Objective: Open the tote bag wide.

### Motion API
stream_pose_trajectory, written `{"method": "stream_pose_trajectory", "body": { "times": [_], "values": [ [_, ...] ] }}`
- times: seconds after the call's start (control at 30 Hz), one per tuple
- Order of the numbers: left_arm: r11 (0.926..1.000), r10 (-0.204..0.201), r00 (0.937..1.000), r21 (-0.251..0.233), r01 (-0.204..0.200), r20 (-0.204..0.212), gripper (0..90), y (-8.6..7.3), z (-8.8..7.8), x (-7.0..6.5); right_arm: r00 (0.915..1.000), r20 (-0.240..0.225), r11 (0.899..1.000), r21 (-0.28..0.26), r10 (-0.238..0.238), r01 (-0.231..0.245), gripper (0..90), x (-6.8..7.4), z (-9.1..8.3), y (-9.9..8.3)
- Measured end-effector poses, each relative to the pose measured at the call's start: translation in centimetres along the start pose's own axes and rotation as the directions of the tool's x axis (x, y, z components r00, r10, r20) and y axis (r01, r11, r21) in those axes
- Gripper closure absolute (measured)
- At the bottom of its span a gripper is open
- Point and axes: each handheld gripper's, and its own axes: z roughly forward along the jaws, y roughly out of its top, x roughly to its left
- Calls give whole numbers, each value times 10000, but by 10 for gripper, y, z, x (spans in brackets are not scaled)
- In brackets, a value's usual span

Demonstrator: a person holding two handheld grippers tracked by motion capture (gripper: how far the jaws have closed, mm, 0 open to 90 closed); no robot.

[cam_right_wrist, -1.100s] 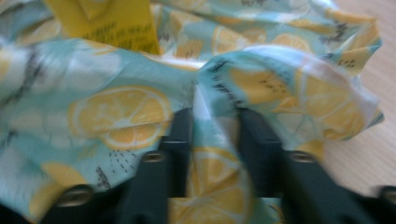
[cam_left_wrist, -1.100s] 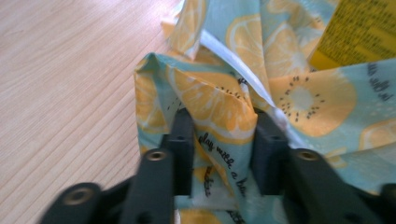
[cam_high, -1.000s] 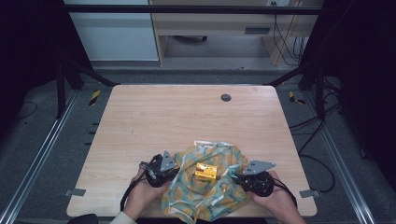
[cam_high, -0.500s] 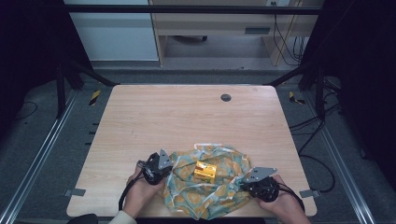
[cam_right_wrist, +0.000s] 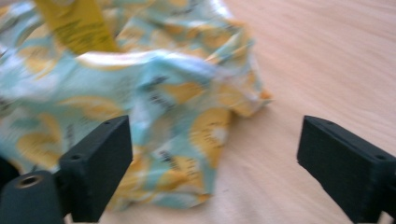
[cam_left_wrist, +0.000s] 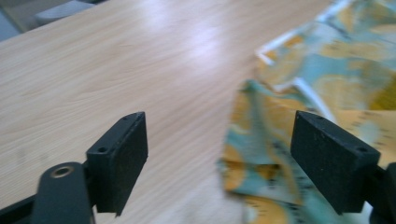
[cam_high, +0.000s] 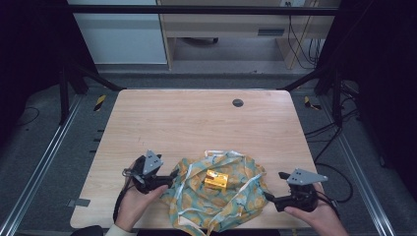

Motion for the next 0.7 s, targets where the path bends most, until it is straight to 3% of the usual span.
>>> {"method": "stream_pose_trajectory", "body": {
  "times": [0.13, 0.2, 0.27, 0.33, 0.43, 0.6, 0.67, 0.7],
  "values": [
    [9980, -629, 9963, 61, 634, -579, 134, -7, -5, 26, 9974, 429, 9981, -274, 570, -559, 77, -15, 1, 5],
    [9961, -843, 9931, 203, 862, -810, 120, -11, -7, 39, 9912, 869, 9947, -334, 996, -970, 75, -22, 6, 7],
    [9939, -993, 9901, 383, 1036, -997, 105, -16, -7, 50, 9794, 1329, 9881, -418, 1521, -1478, 77, -30, 13, 9],
    [9880, -1372, 9841, 561, 1442, -1124, 85, -22, -5, 61, 9676, 1702, 9825, -339, 1864, -1833, 79, -36, 20, 9],
    [9821, -1586, 9801, 831, 1691, -1197, 67, -28, -1, 70, 9470, 2262, 9732, -244, 2281, -2286, 83, -43, 32, 9],
    [9784, -1604, 9798, 1118, 1738, -1195, 60, -32, 3, 74, 9156, 2989, 9607, -141, 2688, -2774, 90, -54, 47, 6],
    [9771, -1590, 9807, 1238, 1728, -1137, 57, -33, 4, 74, 9071, 3178, 9570, -35, 2761, -2901, 91, -55, 48, 1],
    [9775, -1574, 9813, 1237, 1708, -1108, 57, -33, 4, 74, 9068, 3205, 9575, -20, 2738, -2883, 91, -55, 48, -1]
  ]
}}
